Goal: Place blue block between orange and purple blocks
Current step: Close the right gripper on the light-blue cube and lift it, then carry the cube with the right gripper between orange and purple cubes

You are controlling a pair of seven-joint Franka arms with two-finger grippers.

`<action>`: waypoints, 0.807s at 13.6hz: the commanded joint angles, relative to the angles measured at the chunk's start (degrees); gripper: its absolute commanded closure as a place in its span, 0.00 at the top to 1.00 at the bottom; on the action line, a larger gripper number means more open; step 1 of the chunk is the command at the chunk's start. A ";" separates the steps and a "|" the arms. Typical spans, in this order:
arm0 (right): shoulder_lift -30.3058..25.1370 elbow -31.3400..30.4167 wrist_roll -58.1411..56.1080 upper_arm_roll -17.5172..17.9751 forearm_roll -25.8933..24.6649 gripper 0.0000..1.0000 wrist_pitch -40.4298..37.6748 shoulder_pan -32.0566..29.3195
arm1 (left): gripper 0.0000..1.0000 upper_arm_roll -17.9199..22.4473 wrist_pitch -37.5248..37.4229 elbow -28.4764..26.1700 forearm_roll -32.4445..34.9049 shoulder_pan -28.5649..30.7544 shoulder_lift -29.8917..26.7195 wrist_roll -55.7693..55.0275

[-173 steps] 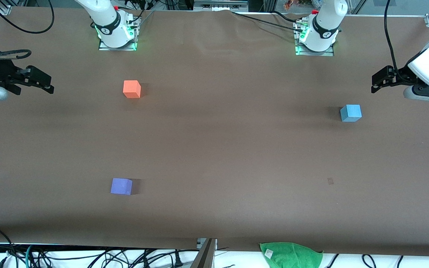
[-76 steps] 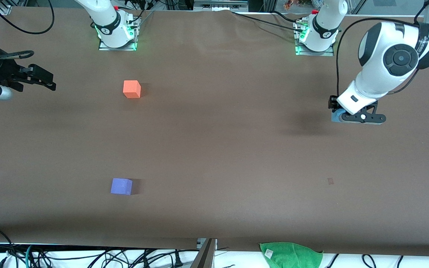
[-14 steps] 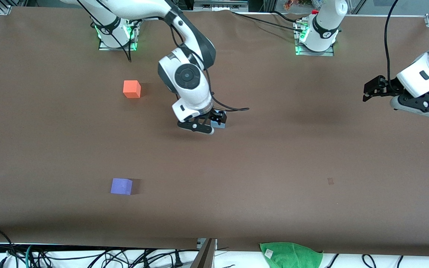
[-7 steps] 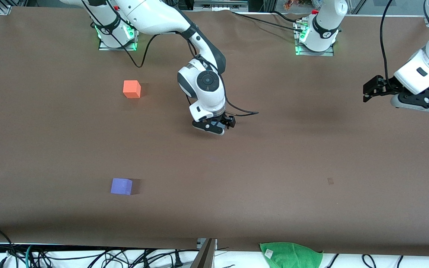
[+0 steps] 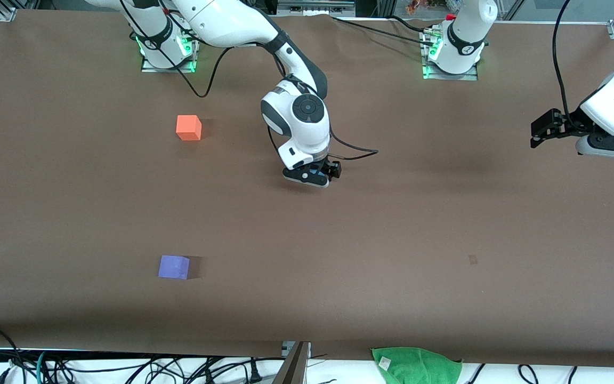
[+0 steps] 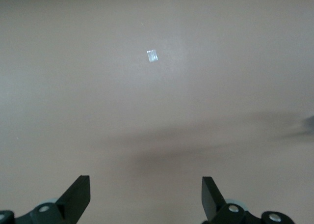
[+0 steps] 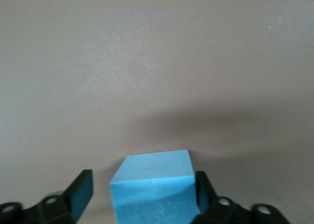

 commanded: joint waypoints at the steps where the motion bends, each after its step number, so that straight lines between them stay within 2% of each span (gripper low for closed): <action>1: 0.08 -0.66 1.24 -0.64 -1.25 0.60 -0.20 1.16 | 1.00 -0.24 -3.32 1.05 -0.93 -0.22 -0.69 -0.27; 2: 0.08 -0.75 0.98 -0.64 -1.52 0.50 -0.20 1.16 | 1.00 -1.29 -3.59 1.14 -0.93 -0.14 -0.61 -0.27; 4: -0.18 -0.58 -1.55 -0.73 -2.13 0.41 -0.55 0.55 | 1.00 -1.56 -3.77 1.58 -0.93 -0.13 -0.52 -0.27; 8: -3.33 -0.05 -11.47 -2.13 -1.78 0.41 -5.99 -3.66 | 1.00 -2.00 -4.12 2.37 -0.93 -0.22 -0.52 0.52; 11: -6.94 -0.92 -24.21 -2.13 -1.61 0.41 -12.23 -10.59 | 1.00 -2.18 -4.30 2.46 -0.93 -0.13 -0.52 -0.18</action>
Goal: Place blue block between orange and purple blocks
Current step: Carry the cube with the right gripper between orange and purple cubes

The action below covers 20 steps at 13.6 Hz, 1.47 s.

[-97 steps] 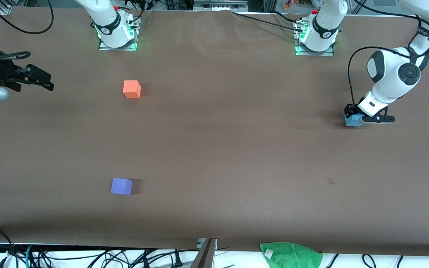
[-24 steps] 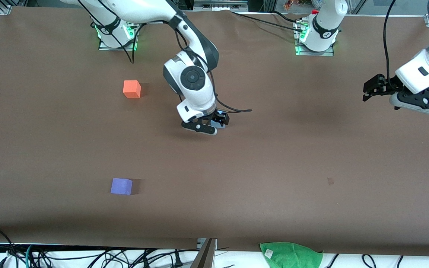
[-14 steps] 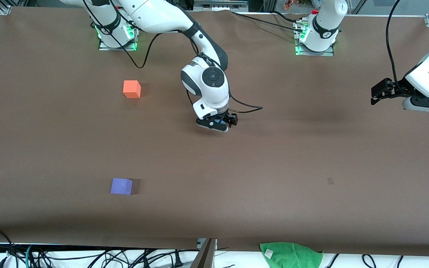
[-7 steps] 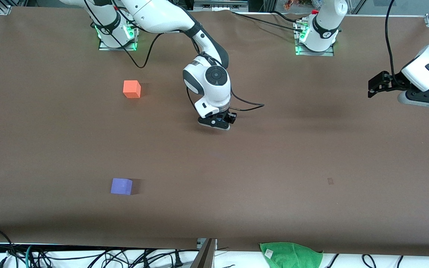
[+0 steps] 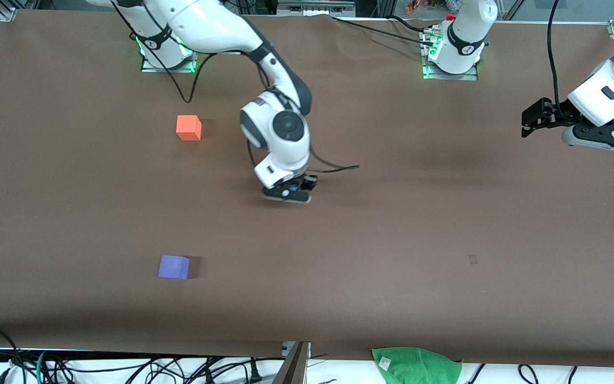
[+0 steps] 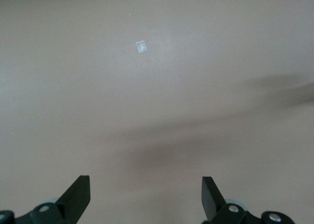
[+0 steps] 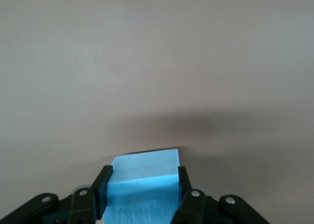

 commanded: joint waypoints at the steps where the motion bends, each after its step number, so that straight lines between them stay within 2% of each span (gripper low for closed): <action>1: -4.89 -2.99 -10.43 0.91 -0.28 0.41 -4.16 -6.95 | 1.00 -0.02 -1.33 0.99 -0.91 -0.07 -0.26 -0.14; 5: -10.86 -11.33 -26.51 0.91 0.86 0.41 -3.82 -17.49 | 1.00 -0.11 -1.33 1.07 -0.91 -0.15 -0.26 -0.05; 8: -12.89 -16.25 -34.89 0.91 4.19 0.42 -3.21 -24.27 | 1.00 -0.28 -1.33 1.07 -0.91 -0.15 -0.26 -0.05; 13: -13.42 -23.99 -34.56 1.00 7.00 0.42 5.31 -26.84 | 1.00 -0.28 -1.59 1.16 -0.91 -0.15 -0.35 0.04; 18: -13.34 -26.64 -31.74 1.09 7.36 0.46 8.84 -26.75 | 1.00 -0.28 -1.68 1.25 -0.91 -0.07 -0.26 -0.05; 19: -13.34 -26.64 -31.74 1.09 7.36 0.61 8.84 -26.75 | 1.00 -0.19 -1.68 1.34 -0.91 -0.07 -0.17 0.04; 20: -13.34 -26.47 -31.74 1.09 7.36 0.91 8.84 -26.84 | 1.00 -0.19 -1.68 1.34 -0.91 -0.07 -0.08 0.21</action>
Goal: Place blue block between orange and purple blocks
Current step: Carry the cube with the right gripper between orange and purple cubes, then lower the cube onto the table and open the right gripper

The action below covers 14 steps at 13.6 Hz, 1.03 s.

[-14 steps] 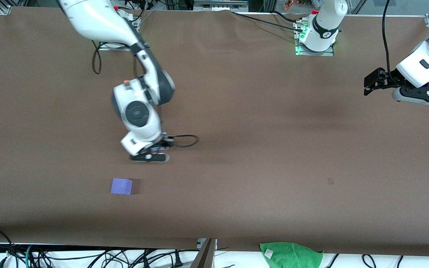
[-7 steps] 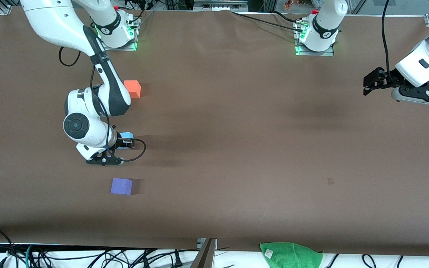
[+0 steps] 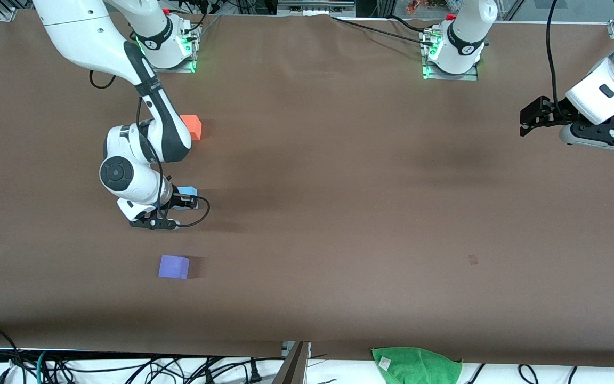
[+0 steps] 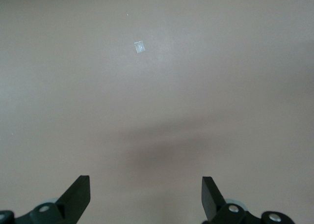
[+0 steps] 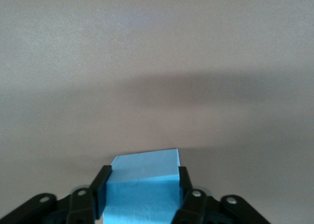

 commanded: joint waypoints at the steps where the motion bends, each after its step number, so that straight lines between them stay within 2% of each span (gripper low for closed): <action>1: -2.10 -1.69 1.52 0.74 0.88 1.00 0.43 -0.63 | 1.00 0.12 -1.51 0.97 -0.90 -0.06 -0.16 0.05; 4: -6.13 -1.08 4.60 1.53 0.71 1.00 -0.97 -0.10 | 1.00 -0.05 -1.51 1.32 -0.73 -0.15 -0.07 -0.13; 7: -12.19 1.55 4.60 1.18 -0.17 1.00 -9.82 0.60 | 1.00 -0.32 -1.51 1.76 -0.64 -0.15 0.02 -0.13; 9: -13.70 8.81 2.07 0.30 -0.79 1.00 -18.43 0.25 | 1.00 -0.41 -1.51 1.76 -0.73 -0.15 0.02 -0.13; 12: -13.71 23.58 -0.85 -0.23 0.00 1.00 -34.24 0.25 | 1.00 -0.32 -1.51 1.76 -0.73 -0.06 0.02 0.05; 14: -16.58 27.21 -0.93 -1.45 -0.35 1.00 -42.09 0.16 | 1.00 -0.32 -1.51 1.76 -0.73 -0.06 0.02 -0.04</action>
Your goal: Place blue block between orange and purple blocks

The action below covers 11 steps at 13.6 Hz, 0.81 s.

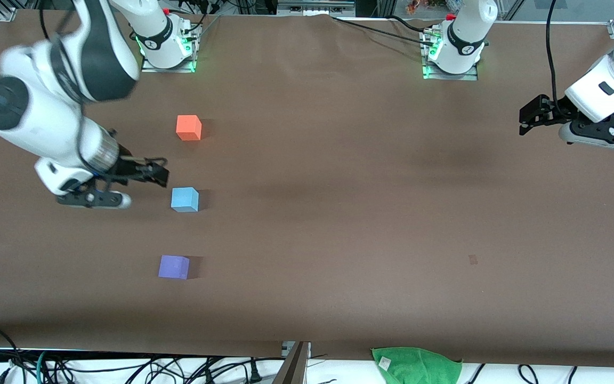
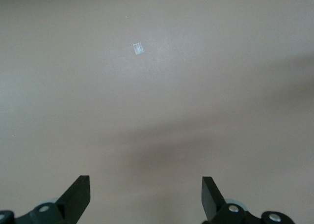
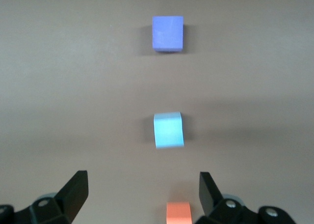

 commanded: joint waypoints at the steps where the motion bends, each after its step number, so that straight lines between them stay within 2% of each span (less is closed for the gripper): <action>1: -3.50 4.49 -1.90 -2.06 0.39 1.00 -7.88 -0.28 | 1.00 0.09 -1.20 1.16 -0.73 -0.06 0.02 -0.04; 3: -8.25 2.99 -5.41 -2.34 0.39 1.00 -12.44 -0.28 | 1.00 0.09 -1.20 1.16 -0.73 -0.06 0.11 -0.04; 5: -10.72 2.20 -6.21 -3.65 0.39 1.00 -15.61 -0.46 | 1.00 0.09 -1.20 1.16 -0.73 -0.06 0.11 -0.13; 11: -10.64 2.81 -9.02 -3.92 -0.13 1.00 -16.33 -1.42 | 1.00 0.09 -1.20 1.16 -0.73 -0.06 0.11 0.05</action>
